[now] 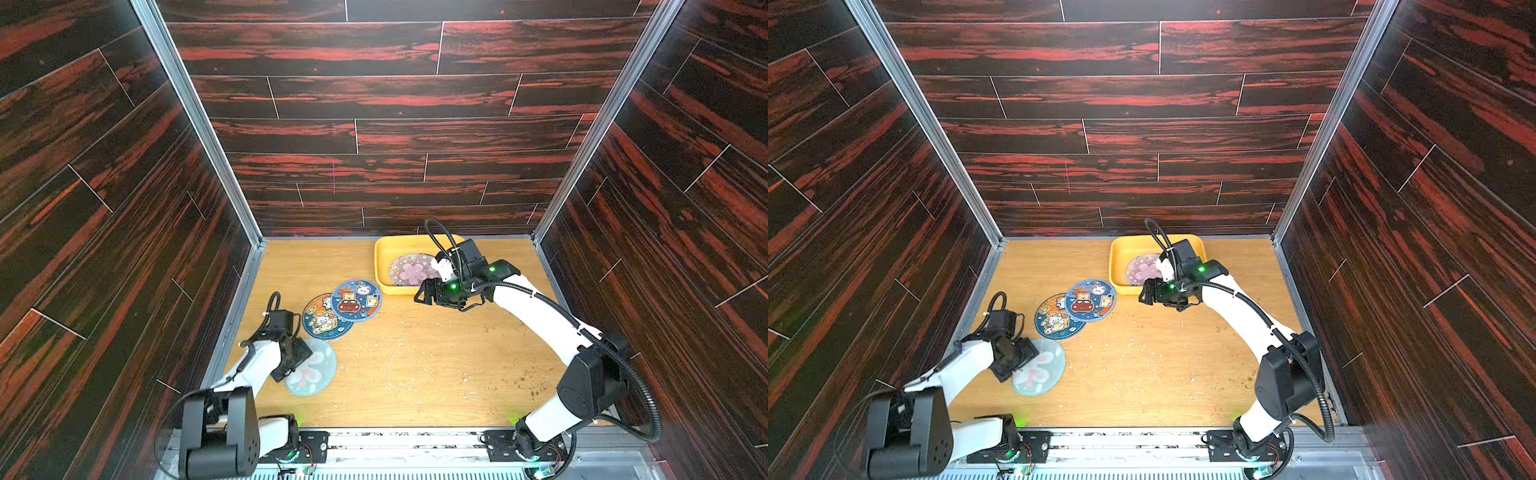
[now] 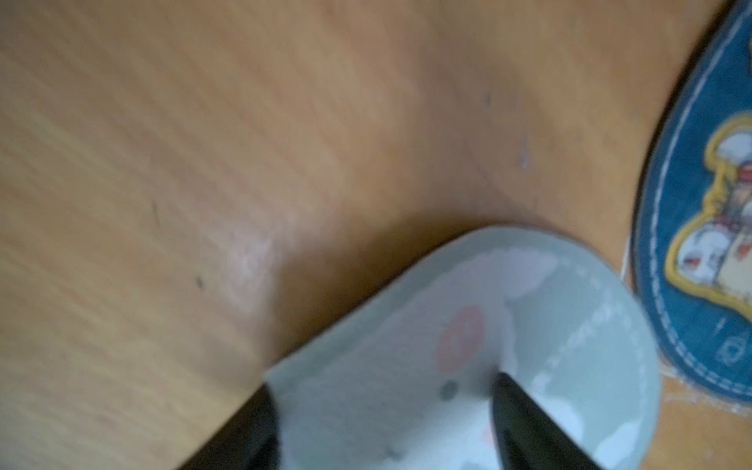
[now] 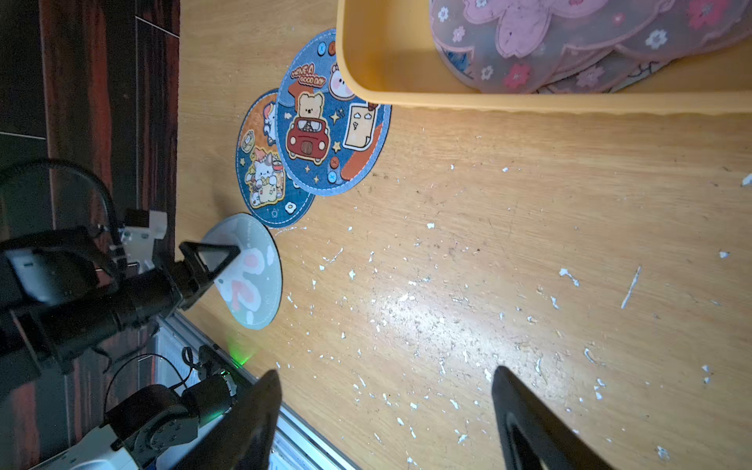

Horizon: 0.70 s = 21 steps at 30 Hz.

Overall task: Put the coasters into the storage box
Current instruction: Pick up the coaster from the center of the board.

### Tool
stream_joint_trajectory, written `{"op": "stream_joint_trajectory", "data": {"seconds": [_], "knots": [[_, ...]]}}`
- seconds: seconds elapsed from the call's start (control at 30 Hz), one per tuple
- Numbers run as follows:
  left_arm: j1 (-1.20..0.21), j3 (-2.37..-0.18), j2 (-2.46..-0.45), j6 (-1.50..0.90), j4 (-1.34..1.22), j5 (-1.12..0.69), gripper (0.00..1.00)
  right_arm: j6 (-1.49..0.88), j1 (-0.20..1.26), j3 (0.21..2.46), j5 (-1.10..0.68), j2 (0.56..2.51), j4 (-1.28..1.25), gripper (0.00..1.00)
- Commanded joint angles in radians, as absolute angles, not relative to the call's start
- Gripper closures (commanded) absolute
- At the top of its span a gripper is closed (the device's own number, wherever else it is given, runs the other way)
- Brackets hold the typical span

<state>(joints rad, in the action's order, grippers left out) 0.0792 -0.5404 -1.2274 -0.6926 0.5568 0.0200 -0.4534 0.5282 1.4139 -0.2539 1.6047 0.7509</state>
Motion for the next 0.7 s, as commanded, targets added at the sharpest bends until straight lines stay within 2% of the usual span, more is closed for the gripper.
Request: {"op": "stream_joint_trajectory", "data": {"seconds": [0.0, 0.47, 0.5, 0.67], "knots": [[0.065, -0.487, -1.195, -0.750, 0.639, -0.038, 0.37, -0.457, 0.533, 1.389, -0.268, 1.556, 0.751, 0.18], [0.014, -0.528, -1.089, -0.794, 0.730, -0.026, 0.97, -0.466, 0.533, 1.316, -0.276, 1.508, 0.717, 0.18], [0.006, -0.538, -1.076, -0.799, 0.746, -0.025, 1.00, -0.468, 0.534, 1.308, -0.278, 1.505, 0.714, 0.18], [-0.055, -0.621, -0.983, -0.826, 0.854, -0.012, 1.00, -0.485, 0.533, 1.265, -0.297, 1.490, 0.686, 0.18]]}}
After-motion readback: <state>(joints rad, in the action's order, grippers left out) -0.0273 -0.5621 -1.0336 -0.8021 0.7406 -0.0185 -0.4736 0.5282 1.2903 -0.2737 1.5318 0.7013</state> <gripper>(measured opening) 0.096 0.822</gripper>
